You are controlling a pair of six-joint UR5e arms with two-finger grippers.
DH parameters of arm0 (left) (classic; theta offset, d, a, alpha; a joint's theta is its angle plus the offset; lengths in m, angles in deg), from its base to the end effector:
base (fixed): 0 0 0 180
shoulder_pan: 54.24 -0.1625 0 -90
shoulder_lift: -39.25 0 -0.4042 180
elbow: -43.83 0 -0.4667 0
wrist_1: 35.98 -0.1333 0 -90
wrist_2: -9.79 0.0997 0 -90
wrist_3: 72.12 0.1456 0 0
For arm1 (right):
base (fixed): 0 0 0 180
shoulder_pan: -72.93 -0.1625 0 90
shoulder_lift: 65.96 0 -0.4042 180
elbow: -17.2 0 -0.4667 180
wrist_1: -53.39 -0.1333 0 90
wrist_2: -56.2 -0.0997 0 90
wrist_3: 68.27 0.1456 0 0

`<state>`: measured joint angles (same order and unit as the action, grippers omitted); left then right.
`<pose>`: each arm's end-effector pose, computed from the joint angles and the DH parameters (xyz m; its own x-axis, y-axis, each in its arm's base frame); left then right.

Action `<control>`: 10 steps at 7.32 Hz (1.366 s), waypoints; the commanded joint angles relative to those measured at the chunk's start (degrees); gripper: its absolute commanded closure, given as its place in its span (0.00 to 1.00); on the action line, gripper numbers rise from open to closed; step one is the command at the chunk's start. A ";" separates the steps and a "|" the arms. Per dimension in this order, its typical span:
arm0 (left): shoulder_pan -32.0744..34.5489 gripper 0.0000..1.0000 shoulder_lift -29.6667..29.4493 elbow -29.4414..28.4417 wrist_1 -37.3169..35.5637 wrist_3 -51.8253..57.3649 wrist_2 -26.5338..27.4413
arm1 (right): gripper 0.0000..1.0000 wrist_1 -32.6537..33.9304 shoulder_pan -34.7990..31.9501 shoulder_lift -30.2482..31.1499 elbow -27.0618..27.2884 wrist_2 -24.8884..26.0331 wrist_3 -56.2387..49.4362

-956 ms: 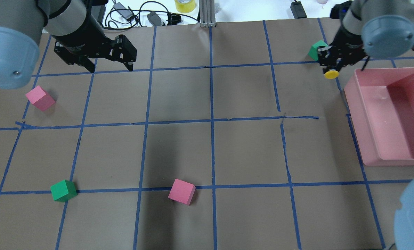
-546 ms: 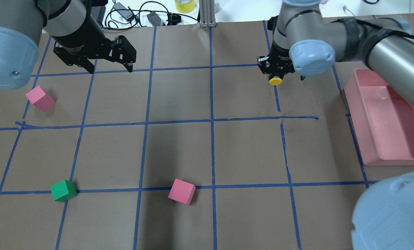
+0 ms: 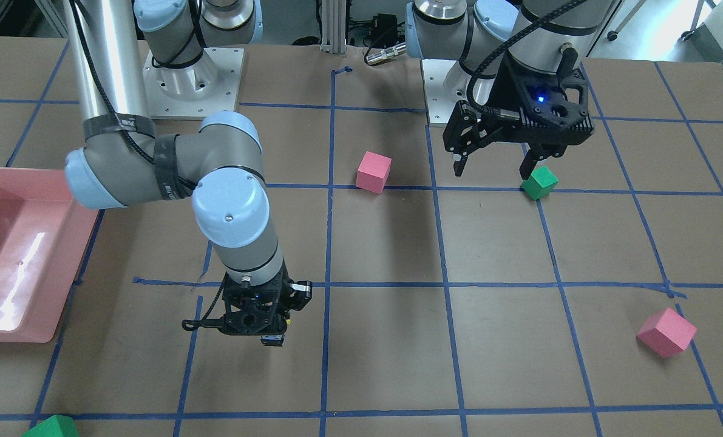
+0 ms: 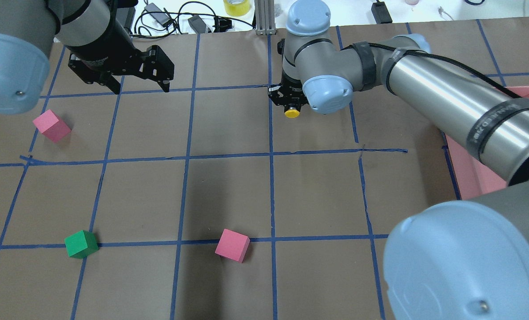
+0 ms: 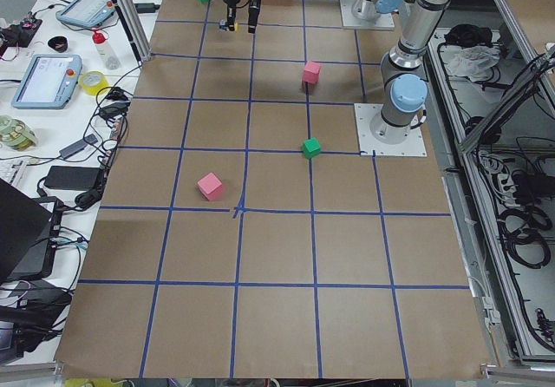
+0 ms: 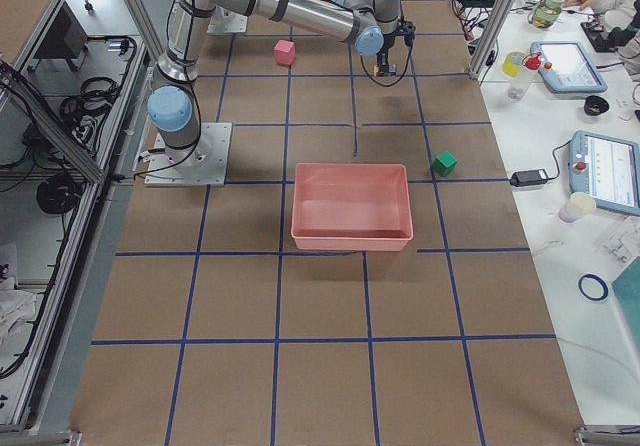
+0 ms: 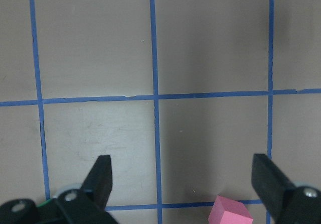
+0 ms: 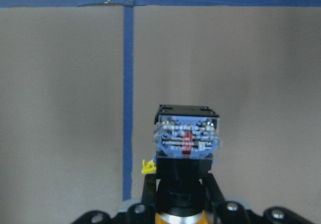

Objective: Align button upright
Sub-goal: 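Lift the button out of the bin and carry it to the table center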

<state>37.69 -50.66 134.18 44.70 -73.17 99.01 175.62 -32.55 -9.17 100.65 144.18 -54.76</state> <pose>-0.1550 -0.5826 0.4365 -0.9997 0.0177 0.0163 0.0149 0.9875 -0.1572 0.3341 -0.6876 0.1561 -0.9976 -0.0385 -0.0568 -0.0335 0.9957 -0.0862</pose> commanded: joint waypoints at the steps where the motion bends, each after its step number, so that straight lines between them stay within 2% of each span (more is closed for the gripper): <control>1: 0.00 0.00 0.00 0.00 0.00 0.00 0.16 | 1.00 0.11 -2.61 -3.34 -1.89 0.00 -0.42; 6: 0.00 0.00 0.00 0.00 0.00 0.09 -0.01 | 1.00 3.10 -4.99 -6.86 -1.97 -0.18 -0.33; 7: 0.00 0.00 0.00 0.00 0.00 0.09 -0.10 | 0.83 3.19 -4.99 -6.95 -2.06 -0.18 -0.51; 8: 0.00 0.00 0.00 0.00 0.00 0.09 -0.10 | 0.23 3.19 -4.99 -6.95 -2.06 -0.18 -0.42; 9: 0.00 0.00 0.00 0.00 0.00 0.09 -0.19 | 0.00 3.19 -4.99 -6.61 -2.06 -0.18 -0.59; 10: 0.00 0.00 0.00 0.00 0.00 0.09 -0.10 | 0.00 3.10 -4.99 -6.25 -2.15 -0.61 -0.51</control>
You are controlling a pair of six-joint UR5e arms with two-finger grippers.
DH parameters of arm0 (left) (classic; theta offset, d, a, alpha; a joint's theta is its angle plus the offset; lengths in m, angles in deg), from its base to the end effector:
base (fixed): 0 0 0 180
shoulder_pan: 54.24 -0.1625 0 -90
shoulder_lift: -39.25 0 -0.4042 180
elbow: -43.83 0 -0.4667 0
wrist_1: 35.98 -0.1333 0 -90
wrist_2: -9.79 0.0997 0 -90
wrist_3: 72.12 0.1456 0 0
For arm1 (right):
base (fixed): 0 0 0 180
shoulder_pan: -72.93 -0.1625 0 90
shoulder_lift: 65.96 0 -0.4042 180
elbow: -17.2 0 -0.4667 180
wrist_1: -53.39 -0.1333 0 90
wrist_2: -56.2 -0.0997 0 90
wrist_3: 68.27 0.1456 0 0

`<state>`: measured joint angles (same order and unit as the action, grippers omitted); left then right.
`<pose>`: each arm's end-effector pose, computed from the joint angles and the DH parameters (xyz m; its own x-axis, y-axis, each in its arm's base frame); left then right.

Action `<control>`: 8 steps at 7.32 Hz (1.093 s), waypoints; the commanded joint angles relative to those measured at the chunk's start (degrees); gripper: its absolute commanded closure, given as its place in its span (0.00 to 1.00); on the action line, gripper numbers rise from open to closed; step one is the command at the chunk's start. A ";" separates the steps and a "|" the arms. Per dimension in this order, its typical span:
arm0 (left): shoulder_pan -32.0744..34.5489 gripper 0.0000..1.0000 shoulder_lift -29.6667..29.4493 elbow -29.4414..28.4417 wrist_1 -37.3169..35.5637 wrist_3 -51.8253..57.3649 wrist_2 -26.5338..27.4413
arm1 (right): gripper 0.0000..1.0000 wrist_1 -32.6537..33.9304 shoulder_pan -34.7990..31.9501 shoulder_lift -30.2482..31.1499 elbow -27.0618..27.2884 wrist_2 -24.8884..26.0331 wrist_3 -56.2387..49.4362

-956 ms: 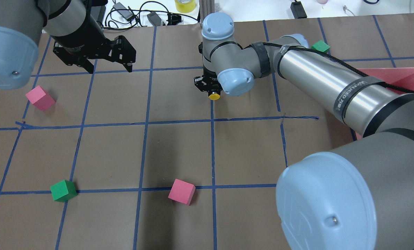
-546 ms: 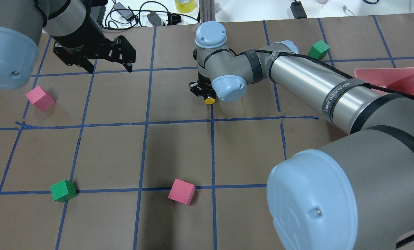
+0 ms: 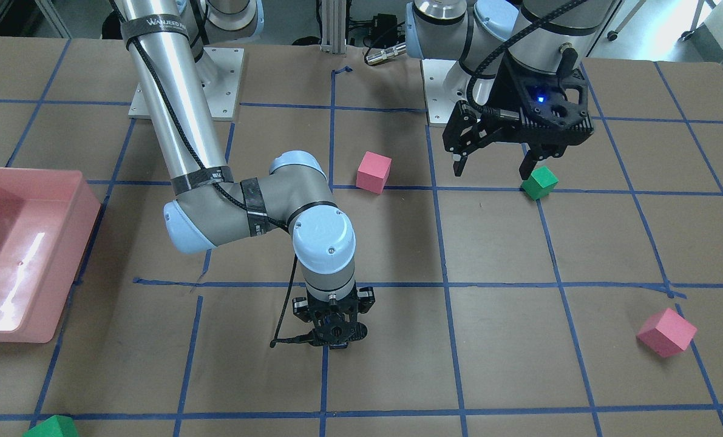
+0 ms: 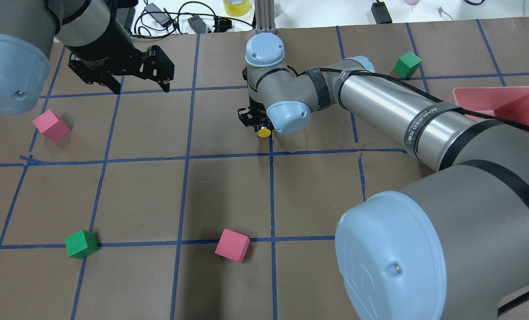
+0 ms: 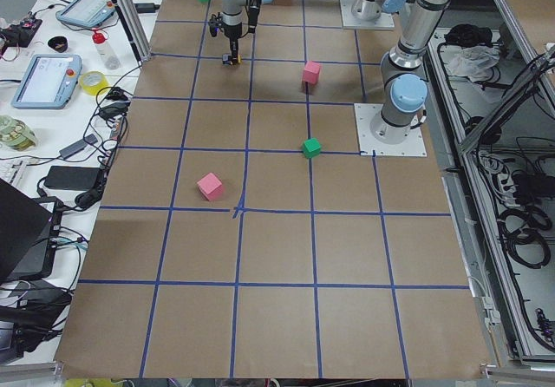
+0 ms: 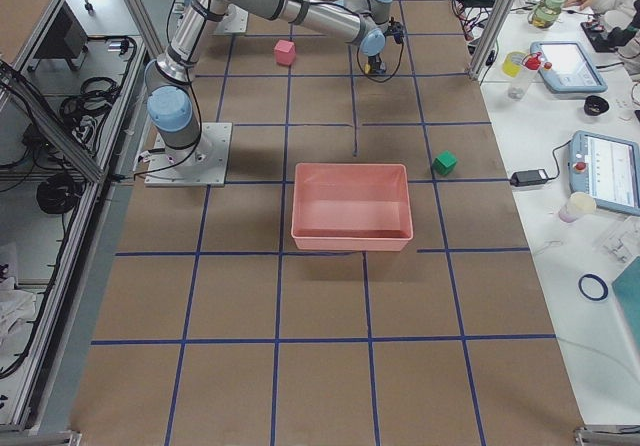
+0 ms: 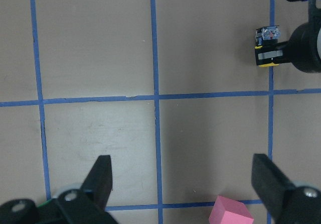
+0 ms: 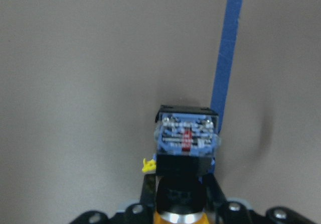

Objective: Align button upright
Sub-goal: 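Lower the button onto the table, open the right gripper and withdraw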

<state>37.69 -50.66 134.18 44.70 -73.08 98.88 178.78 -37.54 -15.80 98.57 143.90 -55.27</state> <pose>-0.1553 -0.5825 0.4365 -0.9996 0.0196 0.0183 0.0165 0.9874 -0.1572 0.3990 -0.6710 0.0932 -0.9896 -0.1330 -0.0554 -0.1295 0.9896 -0.0620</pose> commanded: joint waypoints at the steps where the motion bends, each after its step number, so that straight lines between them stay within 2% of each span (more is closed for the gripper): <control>1: 0.00 0.00 0.00 0.00 0.00 0.00 -0.06 | 0.00 -0.32 0.00 1.69 -0.24 -0.25 -0.17; 2: 0.00 0.00 -0.17 0.09 0.00 0.00 0.03 | 0.00 -1.37 0.17 4.22 -0.51 0.79 -2.60; 4: 0.00 0.00 -0.18 1.13 -0.35 -0.09 0.38 | 0.00 -10.12 2.44 11.51 0.72 3.52 -8.06; 5: 0.00 0.00 0.00 1.31 -0.53 0.00 0.38 | 0.00 -15.22 5.85 14.41 0.72 3.18 -9.03; 6: 0.52 0.00 0.09 1.49 -0.61 0.00 0.38 | 0.00 -18.83 10.41 16.53 0.72 3.00 -14.70; 7: 0.53 0.00 0.18 2.28 -0.62 0.00 0.38 | 0.00 -21.22 14.72 19.08 0.72 3.52 -20.15; 8: 0.53 0.00 0.09 3.41 -1.66 -0.52 0.30 | 0.00 -24.38 18.59 22.49 0.81 3.70 -21.34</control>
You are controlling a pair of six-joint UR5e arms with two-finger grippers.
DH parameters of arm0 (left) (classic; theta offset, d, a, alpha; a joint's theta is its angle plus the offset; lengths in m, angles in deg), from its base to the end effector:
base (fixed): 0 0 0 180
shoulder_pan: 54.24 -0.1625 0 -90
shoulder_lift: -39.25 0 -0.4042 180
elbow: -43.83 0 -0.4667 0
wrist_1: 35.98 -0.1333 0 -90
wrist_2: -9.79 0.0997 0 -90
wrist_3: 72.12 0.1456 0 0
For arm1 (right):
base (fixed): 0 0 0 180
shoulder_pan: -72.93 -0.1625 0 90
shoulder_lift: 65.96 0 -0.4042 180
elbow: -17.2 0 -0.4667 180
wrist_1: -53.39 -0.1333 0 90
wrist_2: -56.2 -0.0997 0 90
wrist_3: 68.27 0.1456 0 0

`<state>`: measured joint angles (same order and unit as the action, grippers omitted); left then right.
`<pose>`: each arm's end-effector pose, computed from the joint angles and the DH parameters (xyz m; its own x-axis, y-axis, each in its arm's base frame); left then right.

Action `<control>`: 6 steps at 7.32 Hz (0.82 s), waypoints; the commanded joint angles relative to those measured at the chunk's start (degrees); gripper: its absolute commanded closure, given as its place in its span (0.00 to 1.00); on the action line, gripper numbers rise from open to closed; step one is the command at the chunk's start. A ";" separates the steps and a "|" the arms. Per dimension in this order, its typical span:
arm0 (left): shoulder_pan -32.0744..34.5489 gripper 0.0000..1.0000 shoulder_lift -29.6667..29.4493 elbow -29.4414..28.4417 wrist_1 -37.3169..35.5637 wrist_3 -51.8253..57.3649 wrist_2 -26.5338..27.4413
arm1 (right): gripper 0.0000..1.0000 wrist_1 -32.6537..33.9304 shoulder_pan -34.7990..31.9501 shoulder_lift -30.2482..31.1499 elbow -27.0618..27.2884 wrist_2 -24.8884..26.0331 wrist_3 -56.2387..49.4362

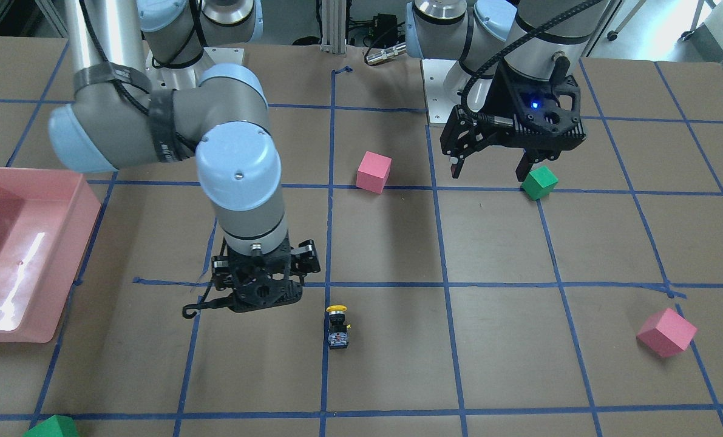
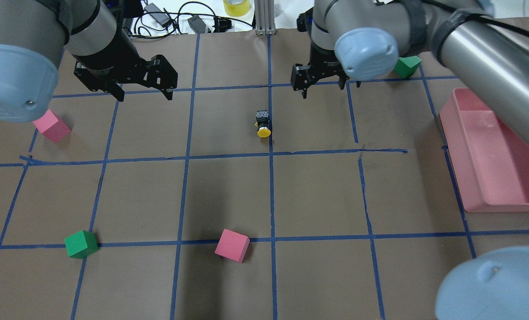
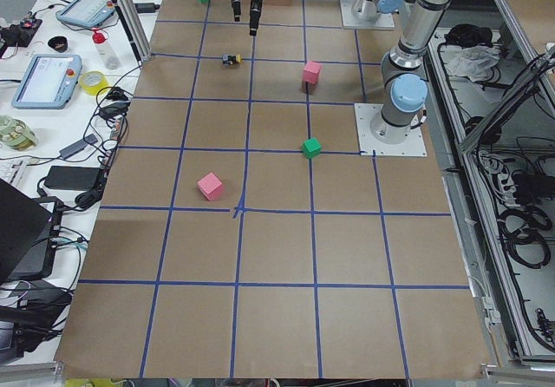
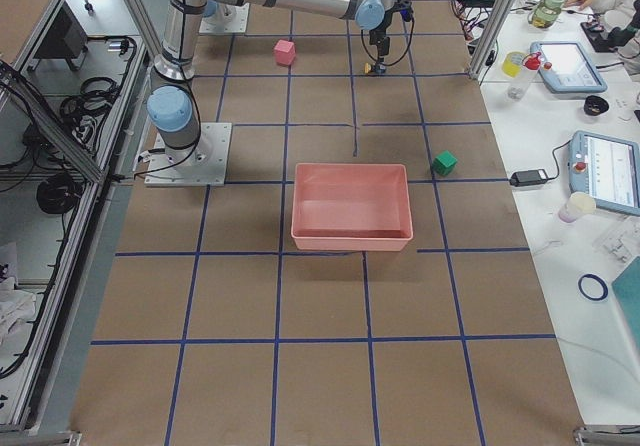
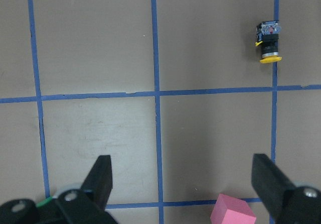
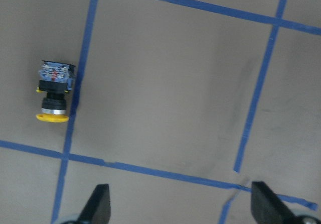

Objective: Align button upright
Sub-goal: 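Lower the button onto the table, open the right gripper and withdraw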

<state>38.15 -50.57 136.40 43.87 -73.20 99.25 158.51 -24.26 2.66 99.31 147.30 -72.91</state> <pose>-0.1589 -0.5773 0.4164 -0.9996 0.0243 0.0119 0.0225 0.9906 -0.1348 0.2177 -0.6831 0.2873 -0.9787 -0.2044 0.0214 -0.2049 0.9784 -0.0268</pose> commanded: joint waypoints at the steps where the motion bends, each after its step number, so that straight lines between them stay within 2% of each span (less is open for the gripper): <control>1: 0.07 0.00 -0.70 2.86 -5.45 -0.32 0.02 | 0.00 -7.35 8.74 6.68 0.42 0.65 -3.88; 2: 0.07 0.00 -1.23 5.93 -10.63 -0.32 0.02 | 0.00 -9.21 11.12 8.36 0.42 1.53 -3.89; 3: 0.16 0.00 -1.24 10.39 -18.42 -0.32 -0.16 | 0.00 -15.24 11.58 10.55 0.42 5.54 -3.54; 4: 0.68 0.00 -1.32 14.96 -26.50 -0.41 -0.51 | 0.00 -17.99 11.59 11.53 0.42 6.62 -2.49; 6: 4.62 0.00 -2.20 23.67 -44.15 -1.98 0.36 | 0.00 -17.15 11.06 11.80 0.07 7.07 -2.66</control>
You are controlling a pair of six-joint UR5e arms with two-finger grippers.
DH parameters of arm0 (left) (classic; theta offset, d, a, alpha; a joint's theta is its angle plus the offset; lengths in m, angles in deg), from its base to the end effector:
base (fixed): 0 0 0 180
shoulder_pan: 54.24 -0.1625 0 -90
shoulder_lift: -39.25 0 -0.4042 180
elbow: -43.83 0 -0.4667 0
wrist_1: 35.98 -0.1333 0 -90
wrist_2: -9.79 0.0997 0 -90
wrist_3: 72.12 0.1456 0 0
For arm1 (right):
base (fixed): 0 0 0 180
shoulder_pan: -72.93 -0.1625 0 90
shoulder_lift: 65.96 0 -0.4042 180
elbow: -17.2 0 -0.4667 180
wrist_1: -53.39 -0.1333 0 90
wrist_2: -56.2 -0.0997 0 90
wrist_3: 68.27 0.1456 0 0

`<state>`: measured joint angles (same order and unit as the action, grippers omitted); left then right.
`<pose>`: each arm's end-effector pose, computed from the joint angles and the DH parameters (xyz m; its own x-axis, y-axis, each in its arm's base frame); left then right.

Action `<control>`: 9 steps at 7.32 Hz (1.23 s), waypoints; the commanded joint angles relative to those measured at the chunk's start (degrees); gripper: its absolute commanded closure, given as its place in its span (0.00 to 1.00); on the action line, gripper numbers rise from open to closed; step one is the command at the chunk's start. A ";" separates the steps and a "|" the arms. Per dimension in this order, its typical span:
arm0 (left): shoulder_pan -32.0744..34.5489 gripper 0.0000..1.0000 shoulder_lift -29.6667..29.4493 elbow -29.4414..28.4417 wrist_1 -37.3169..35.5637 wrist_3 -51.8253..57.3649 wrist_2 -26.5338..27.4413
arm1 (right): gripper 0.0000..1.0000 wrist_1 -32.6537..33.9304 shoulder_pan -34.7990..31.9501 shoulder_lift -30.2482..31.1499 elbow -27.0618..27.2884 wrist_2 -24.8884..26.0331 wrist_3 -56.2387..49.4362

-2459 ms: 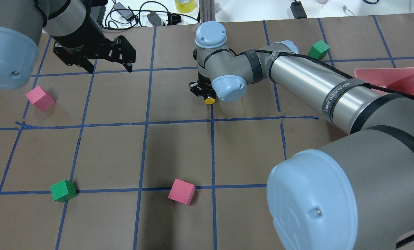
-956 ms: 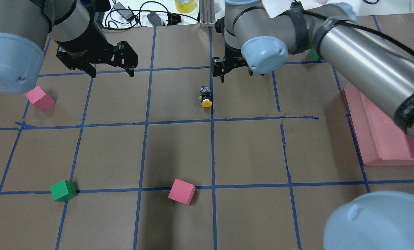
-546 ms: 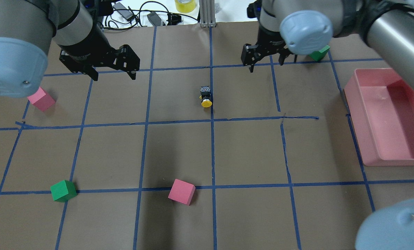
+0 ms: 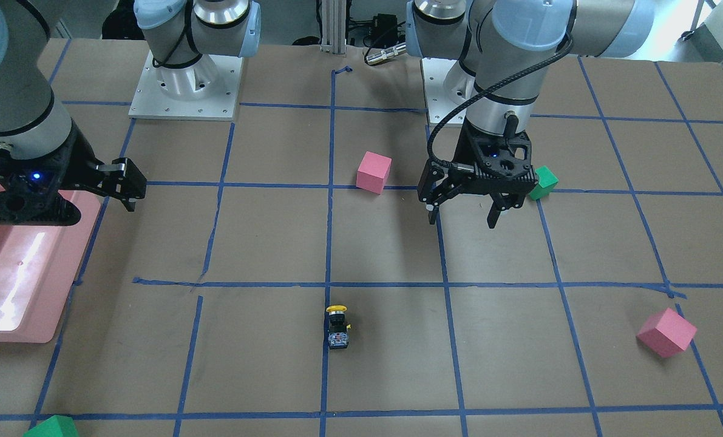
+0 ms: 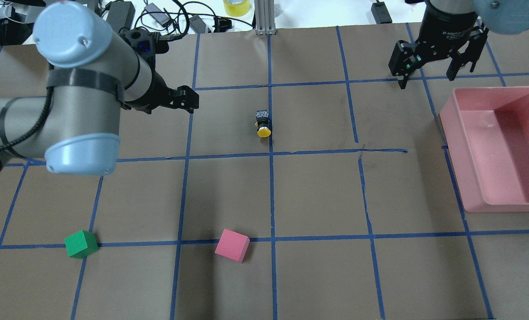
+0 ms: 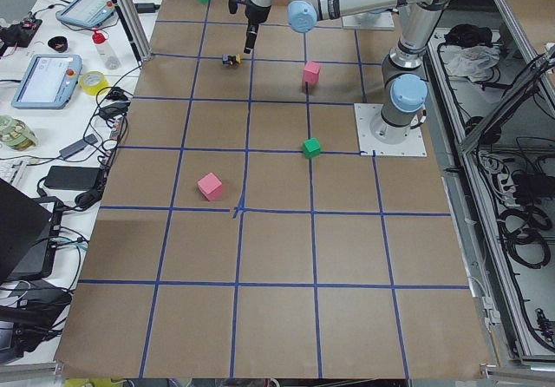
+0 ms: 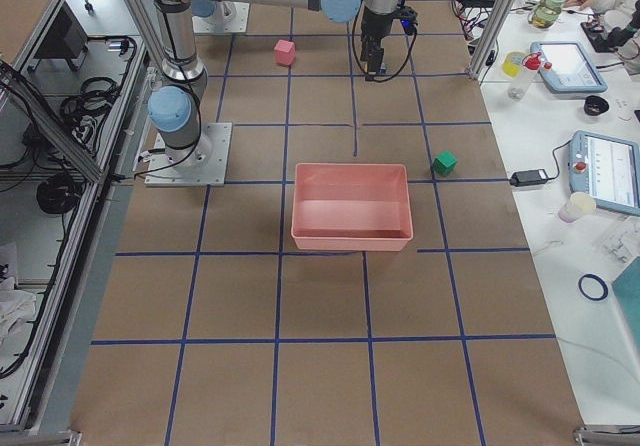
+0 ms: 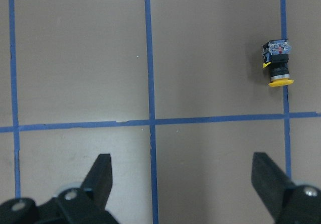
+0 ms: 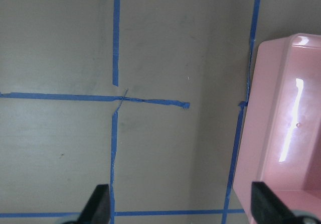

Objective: Align button upright
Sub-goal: 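Reach the left gripper toward the button lying on its side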

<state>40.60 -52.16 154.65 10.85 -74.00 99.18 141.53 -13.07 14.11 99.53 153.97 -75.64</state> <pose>-0.1839 -0.5736 0.2897 -0.9981 0.0576 0.0217 0.0461 0.9330 -0.3569 0.0697 -0.6315 0.3912 -0.9898 -0.0687 0.1245 -0.0579 0.9944 0.0885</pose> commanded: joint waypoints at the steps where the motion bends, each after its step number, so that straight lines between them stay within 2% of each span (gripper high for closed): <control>1: 2.54 0.00 -1.56 10.15 -18.89 -5.46 2.17 | 0.00 0.01 -0.30 0.44 -0.24 -0.21 -0.10; 3: 2.90 0.00 -4.11 16.16 -32.28 -6.20 2.63 | 0.00 0.10 -3.45 0.62 -0.24 -0.39 -0.19; 4: 4.12 0.00 -4.56 15.74 -33.98 -5.59 2.80 | 0.00 1.06 -4.25 0.62 -0.15 -1.52 -0.19; 5: 4.13 0.00 -4.91 14.52 -33.48 -6.20 2.81 | 0.00 2.11 -4.08 0.53 0.11 -5.97 -0.54; 9: 4.30 0.00 -5.97 12.66 -33.56 -6.90 3.16 | 0.00 2.21 -3.47 0.44 1.16 -6.19 -1.07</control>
<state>44.80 -57.95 167.46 -22.72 -80.48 102.12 143.71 -16.77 14.57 100.05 147.85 -76.55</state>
